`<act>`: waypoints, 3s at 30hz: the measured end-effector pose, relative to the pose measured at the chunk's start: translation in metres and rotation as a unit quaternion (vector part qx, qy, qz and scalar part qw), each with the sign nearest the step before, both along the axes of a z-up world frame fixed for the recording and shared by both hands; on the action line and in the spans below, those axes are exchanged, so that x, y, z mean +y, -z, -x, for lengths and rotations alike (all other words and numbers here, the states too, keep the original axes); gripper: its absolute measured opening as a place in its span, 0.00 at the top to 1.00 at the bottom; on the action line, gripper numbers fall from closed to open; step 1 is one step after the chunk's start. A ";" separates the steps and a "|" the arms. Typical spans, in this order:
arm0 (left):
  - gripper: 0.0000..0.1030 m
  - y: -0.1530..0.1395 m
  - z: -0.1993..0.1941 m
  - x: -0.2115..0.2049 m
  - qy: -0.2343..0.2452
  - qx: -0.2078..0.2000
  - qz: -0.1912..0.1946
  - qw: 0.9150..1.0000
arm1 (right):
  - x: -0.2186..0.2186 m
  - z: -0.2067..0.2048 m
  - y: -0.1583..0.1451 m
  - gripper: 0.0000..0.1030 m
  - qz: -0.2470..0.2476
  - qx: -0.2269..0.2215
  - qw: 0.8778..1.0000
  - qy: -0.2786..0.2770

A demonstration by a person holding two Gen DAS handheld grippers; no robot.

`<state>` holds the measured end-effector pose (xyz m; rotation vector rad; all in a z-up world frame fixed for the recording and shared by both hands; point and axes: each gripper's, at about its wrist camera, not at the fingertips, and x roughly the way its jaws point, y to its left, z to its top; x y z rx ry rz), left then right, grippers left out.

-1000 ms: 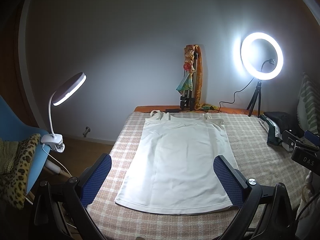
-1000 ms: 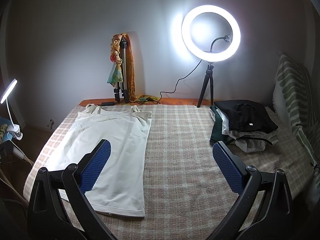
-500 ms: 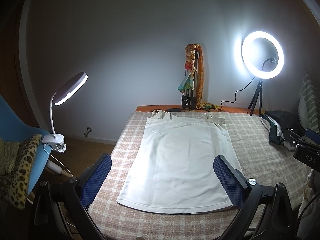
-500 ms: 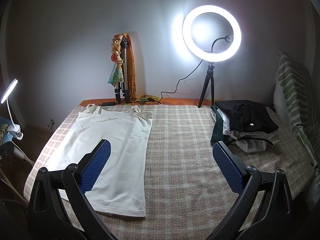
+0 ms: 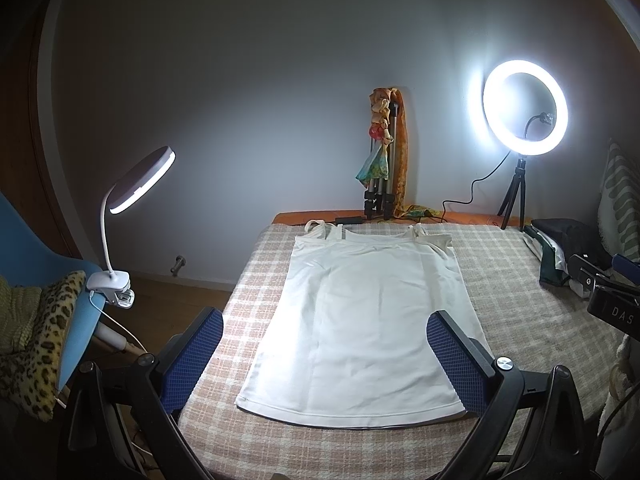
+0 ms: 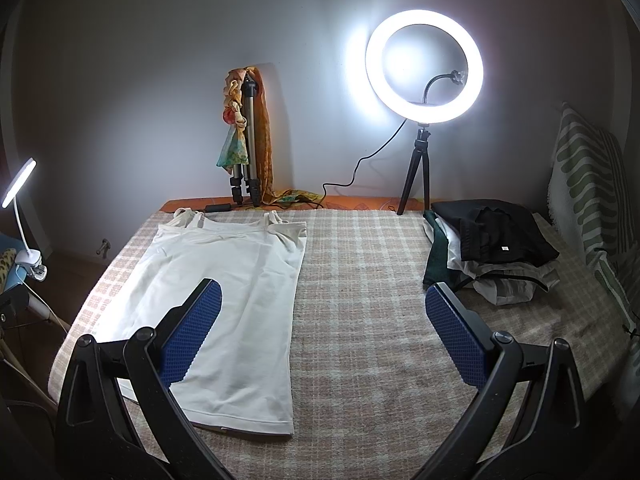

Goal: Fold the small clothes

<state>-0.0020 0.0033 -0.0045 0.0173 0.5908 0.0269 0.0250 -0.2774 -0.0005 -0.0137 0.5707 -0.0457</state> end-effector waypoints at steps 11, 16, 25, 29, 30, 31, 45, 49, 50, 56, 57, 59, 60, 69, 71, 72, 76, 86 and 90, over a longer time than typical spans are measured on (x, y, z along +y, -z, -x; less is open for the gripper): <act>0.00 0.001 0.001 -0.001 0.000 0.001 -0.001 1.000 | 0.000 0.000 0.001 0.00 -0.001 0.000 1.000 0.000; 0.00 0.001 0.000 -0.001 -0.001 0.001 0.000 1.000 | 0.000 0.000 0.001 0.00 -0.001 0.000 1.000 0.000; 0.01 0.000 -0.005 -0.001 -0.001 0.007 -0.005 1.000 | 0.006 -0.002 0.004 0.00 -0.008 -0.001 1.000 -0.004; 0.00 0.000 -0.010 -0.001 -0.006 0.010 -0.005 1.000 | 0.008 -0.009 0.008 0.00 -0.015 0.000 1.000 -0.012; 0.00 -0.001 -0.012 0.001 -0.008 0.011 -0.006 1.000 | 0.009 -0.011 0.009 0.00 -0.016 0.001 1.000 -0.016; 0.01 -0.001 -0.014 0.002 -0.009 0.012 -0.005 1.000 | 0.011 -0.014 0.009 0.00 -0.016 0.001 1.000 -0.022; 0.23 0.059 -0.026 0.090 -0.019 0.064 0.082 0.994 | 0.045 -0.096 0.017 0.00 -0.092 0.037 0.988 -0.114; 0.41 0.092 -0.032 0.104 -0.019 0.098 0.103 0.990 | 0.080 -0.132 0.029 0.00 -0.090 0.081 0.980 -0.156; 0.42 0.099 -0.034 0.107 -0.017 0.104 0.108 0.989 | 0.089 -0.139 0.032 0.00 -0.089 0.090 0.978 -0.166; 0.54 0.140 -0.041 0.121 -0.009 0.134 0.130 0.982 | 0.158 -0.188 0.048 0.10 -0.078 0.132 0.959 -0.237; 0.55 0.147 -0.042 0.123 -0.008 0.139 0.137 0.981 | 0.170 -0.196 0.051 0.12 -0.074 0.136 0.956 -0.248; 0.57 0.158 -0.046 0.129 -0.008 0.148 0.149 0.978 | 0.192 -0.213 0.056 0.14 -0.072 0.146 0.952 -0.261; 0.58 0.163 -0.049 0.133 -0.008 0.151 0.152 0.977 | 0.202 -0.222 0.060 0.16 -0.073 0.153 0.949 -0.266; 0.62 0.196 -0.065 0.146 0.009 0.166 0.180 0.970 | 0.276 -0.291 0.106 0.31 -0.057 0.209 0.933 -0.287; 0.62 0.202 -0.069 0.146 0.014 0.167 0.187 0.968 | 0.291 -0.306 0.120 0.34 -0.059 0.224 0.930 -0.286; 0.62 0.202 -0.069 0.146 0.016 0.163 0.187 0.969 | 0.296 -0.313 0.128 0.35 -0.060 0.233 0.928 -0.284; 0.66 0.202 -0.072 0.145 0.031 0.155 0.190 0.969 | 0.320 -0.337 0.153 0.36 -0.048 0.250 0.927 -0.276; 0.91 0.204 -0.077 0.148 0.058 0.149 0.214 0.964 | 0.349 -0.374 0.187 0.42 -0.007 0.280 0.929 -0.241; 0.95 0.201 -0.075 0.145 0.067 0.145 0.212 0.964 | 0.360 -0.380 0.196 0.54 0.034 0.290 0.927 -0.235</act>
